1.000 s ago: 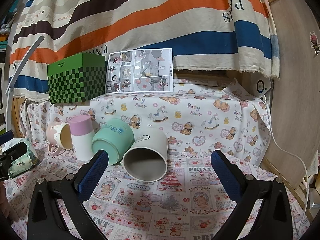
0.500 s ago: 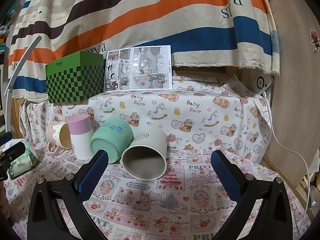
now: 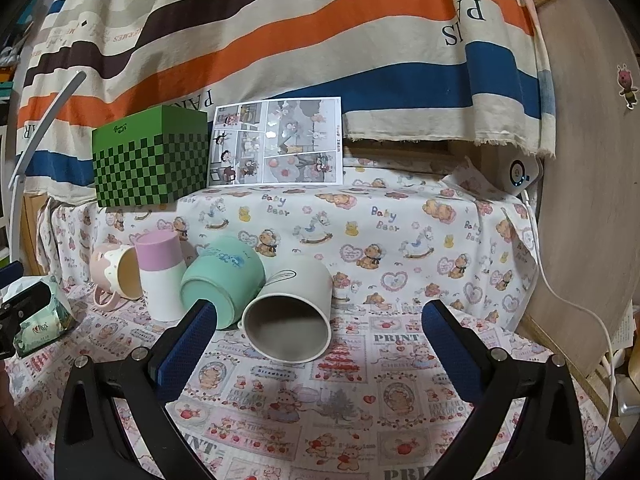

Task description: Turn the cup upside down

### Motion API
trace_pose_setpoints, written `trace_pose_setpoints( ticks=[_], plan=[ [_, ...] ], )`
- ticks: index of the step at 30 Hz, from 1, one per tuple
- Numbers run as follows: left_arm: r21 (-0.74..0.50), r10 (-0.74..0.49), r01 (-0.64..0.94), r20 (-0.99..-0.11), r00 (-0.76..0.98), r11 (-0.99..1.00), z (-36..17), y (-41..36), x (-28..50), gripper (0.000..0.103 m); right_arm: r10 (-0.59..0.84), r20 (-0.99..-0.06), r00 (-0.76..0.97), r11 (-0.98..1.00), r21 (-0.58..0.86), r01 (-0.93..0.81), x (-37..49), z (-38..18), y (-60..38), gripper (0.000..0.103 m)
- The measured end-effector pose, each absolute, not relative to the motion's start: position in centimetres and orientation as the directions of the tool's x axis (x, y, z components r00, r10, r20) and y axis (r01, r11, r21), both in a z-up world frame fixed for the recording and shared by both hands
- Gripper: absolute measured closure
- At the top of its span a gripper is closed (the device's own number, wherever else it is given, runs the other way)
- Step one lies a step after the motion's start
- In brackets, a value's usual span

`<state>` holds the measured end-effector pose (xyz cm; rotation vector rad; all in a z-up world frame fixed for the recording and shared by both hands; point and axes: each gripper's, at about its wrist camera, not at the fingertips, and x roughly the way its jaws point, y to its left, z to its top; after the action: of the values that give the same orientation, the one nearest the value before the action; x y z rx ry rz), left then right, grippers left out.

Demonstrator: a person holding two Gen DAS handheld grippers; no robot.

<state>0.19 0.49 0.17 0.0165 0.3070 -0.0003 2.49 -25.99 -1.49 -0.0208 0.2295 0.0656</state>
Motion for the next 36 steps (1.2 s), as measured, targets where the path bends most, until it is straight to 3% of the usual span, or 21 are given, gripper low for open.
trace_pose_setpoints(
  ticks=[9, 12, 15, 17, 22, 27, 31, 36],
  plan=[
    [-0.005, 0.016, -0.019, -0.307, 0.952, 1.0, 0.0, 1.1, 0.3, 0.0, 0.049, -0.224, 0.973, 0.998, -0.019, -0.055, 2.4, -1.3, -26.1, 0.0],
    [0.009, 0.035, -0.034, -0.295, 0.955, 0.999, 0.1, 1.2, 0.1, 0.0, 0.039, -0.152, 0.988, 0.995, -0.083, -0.052, 0.4, 0.6, -26.1, 0.0],
    [0.002, 0.039, -0.04, -0.299, 0.953, 0.999, 0.1, 1.5, 0.1, 0.0, 0.045, -0.011, 0.999, 0.999, -0.029, -0.045, -2.5, 3.4, -27.1, 0.0],
    [-0.002, 0.039, -0.041, -0.303, 0.952, 0.999, 0.0, 1.6, 0.2, 0.0, 0.075, -0.019, 0.997, 0.997, 0.001, -0.075, -2.9, 5.3, -27.3, 0.0],
    [0.016, 0.047, -0.044, -0.295, 0.954, 0.999, 0.0, 1.5, 0.2, 0.0, 0.129, -0.248, 0.96, 0.991, 0.064, -0.117, 1.5, 9.3, -26.6, 0.0],
    [0.022, 0.078, -0.075, -0.299, 0.951, 0.997, -0.1, 1.4, 0.1, 0.0, 0.039, -0.523, 0.851, 0.996, 0.084, 0.006, 11.1, 10.9, -26.5, 0.0],
    [0.02, 0.078, -0.076, -0.301, 0.95, 0.997, -0.1, 1.4, 0.1, 0.0, 0.03, -0.732, 0.68, 1.0, 0.021, -0.021, 19.3, 7.6, -25.1, 0.0],
    [0.03, 0.082, -0.077, -0.307, 0.948, 0.997, -0.1, 1.2, 0.2, 0.0, 0.113, -0.858, 0.501, 0.993, 0.116, -0.024, 24.2, 1.8, -24.9, 0.007]
  ],
)
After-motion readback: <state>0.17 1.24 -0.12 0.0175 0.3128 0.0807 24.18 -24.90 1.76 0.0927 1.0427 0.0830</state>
